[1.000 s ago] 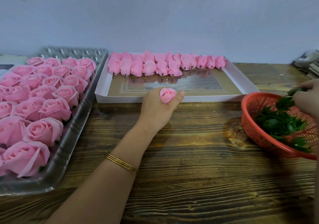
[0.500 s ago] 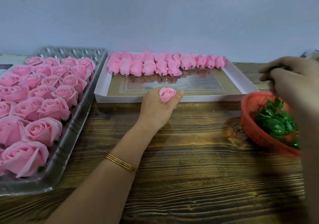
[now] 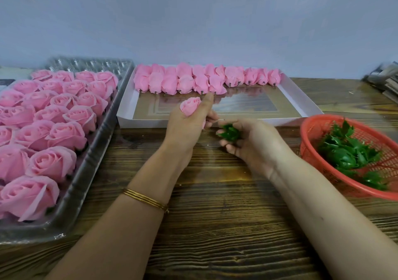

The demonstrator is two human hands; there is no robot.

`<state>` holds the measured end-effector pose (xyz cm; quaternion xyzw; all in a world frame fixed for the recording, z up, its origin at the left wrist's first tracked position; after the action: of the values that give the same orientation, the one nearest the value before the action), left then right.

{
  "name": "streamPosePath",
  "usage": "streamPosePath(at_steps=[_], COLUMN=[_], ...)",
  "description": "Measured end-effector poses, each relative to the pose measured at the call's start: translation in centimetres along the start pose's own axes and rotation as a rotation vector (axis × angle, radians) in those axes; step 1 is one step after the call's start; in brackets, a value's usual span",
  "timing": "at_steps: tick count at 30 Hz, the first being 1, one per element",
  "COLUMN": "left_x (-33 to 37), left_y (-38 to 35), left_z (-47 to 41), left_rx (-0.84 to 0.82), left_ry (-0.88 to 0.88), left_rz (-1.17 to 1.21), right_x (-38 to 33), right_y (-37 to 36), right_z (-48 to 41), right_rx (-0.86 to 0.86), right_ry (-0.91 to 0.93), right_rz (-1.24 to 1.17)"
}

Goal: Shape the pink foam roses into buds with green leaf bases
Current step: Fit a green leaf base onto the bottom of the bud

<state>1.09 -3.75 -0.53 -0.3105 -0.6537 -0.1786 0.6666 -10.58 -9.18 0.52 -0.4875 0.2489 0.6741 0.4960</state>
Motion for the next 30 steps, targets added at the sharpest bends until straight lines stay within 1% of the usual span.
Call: streamPosePath(at_steps=[5,9,11,14,16,18,23,30], left_x=[0.2,0.2,0.1,0.1,0.2,0.2,0.1,-0.1], left_y=[0.0,-0.2,-0.1,-0.1,-0.2,-0.1,-0.2,-0.1], left_z=[0.1,0.0,0.0,0.0,0.1,0.1,0.0,-0.1], left_rx=[-0.039,-0.059,-0.082,-0.102,-0.108,-0.118,-0.134,-0.166], left_ry=[0.050,0.071,0.085,0.098,0.101,0.101,0.116,0.118], left_rz=[0.047,0.090,0.106,0.130,0.141,0.133,0.111,0.079], right_x=[0.4,0.6,0.8,1.0,1.2,1.3,1.5,1.6], right_y=[-0.6,-1.0,-1.2,-1.2,-1.1,-1.0,-1.2,-1.4], right_z=[0.4,0.8,0.9,0.7,0.6,0.5,0.8,1.0], right_rx=[-0.081,-0.136,-0.184,-0.232,-0.237,-0.247,-0.264,-0.220], right_ry=[-0.027,-0.067,-0.069,-0.043,-0.022,-0.003,0.035,0.089], right_rz=[-0.051,-0.221,-0.264,-0.195,-0.110,-0.098,-0.193,-0.254])
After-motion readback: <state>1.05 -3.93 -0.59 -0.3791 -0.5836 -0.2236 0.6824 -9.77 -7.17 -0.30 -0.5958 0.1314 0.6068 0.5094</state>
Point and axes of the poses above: each hand's wrist, its own z-axis away from the middle knuckle, its own y-axis out of the back of the hand, x = y × z, the point moved 2 cm from there along -z, towards the middle knuckle, and after that the axes turned 9 degrees about x, right-handed, at the moved point
